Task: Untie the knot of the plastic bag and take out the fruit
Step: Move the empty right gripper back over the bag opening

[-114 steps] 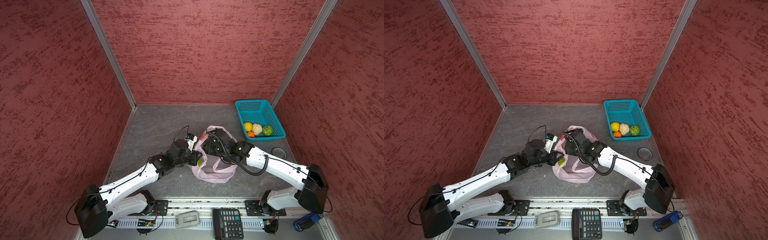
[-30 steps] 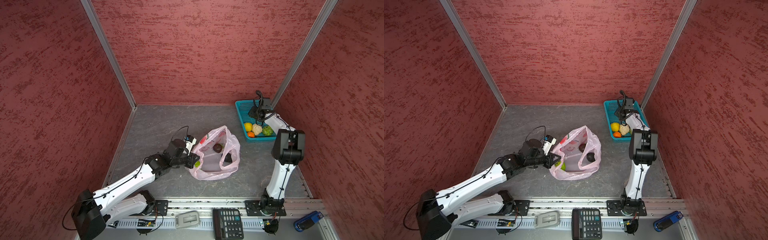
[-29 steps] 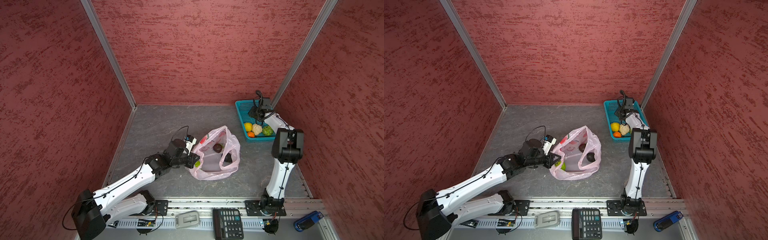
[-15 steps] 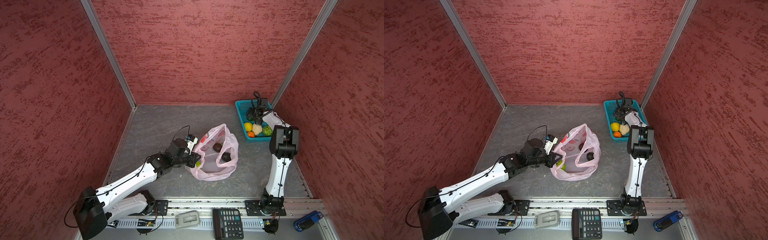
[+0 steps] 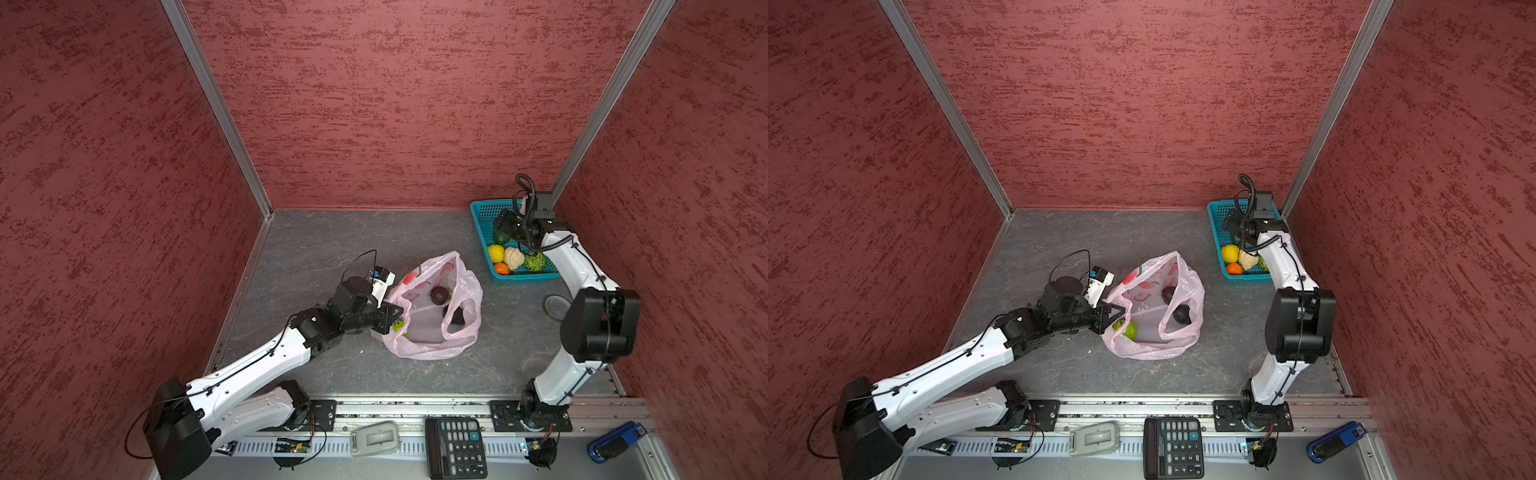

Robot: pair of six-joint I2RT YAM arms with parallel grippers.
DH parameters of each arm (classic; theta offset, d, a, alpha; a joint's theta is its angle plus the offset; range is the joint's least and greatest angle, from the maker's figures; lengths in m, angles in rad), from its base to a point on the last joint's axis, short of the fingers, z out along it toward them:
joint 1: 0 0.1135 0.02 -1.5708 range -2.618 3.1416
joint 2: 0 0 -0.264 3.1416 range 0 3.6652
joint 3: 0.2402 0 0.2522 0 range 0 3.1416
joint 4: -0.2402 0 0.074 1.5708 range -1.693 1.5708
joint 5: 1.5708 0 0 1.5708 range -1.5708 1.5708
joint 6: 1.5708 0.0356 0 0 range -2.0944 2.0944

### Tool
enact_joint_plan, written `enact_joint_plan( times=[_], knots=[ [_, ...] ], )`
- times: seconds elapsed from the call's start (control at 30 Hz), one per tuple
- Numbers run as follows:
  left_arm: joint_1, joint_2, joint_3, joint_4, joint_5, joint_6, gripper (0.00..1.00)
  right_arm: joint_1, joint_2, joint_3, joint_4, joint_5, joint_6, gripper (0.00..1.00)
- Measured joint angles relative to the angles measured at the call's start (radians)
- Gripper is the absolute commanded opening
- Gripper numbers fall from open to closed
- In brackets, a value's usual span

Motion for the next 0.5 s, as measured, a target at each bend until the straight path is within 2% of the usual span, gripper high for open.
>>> enact_joint_plan(
  times=[0.27, 0.5],
  knots=[
    [-0.005, 0.004, 0.012, 0.011, 0.018, 0.004, 0.0, 0.217, -0.351, -0.15, -0.154, -0.073, 0.039, 0.87],
    [-0.003, 0.006, 0.034, 0.009, 0.018, 0.016, 0.0, 0.4, -0.495, -0.135, -0.271, -0.113, 0.107, 0.87]
  ],
)
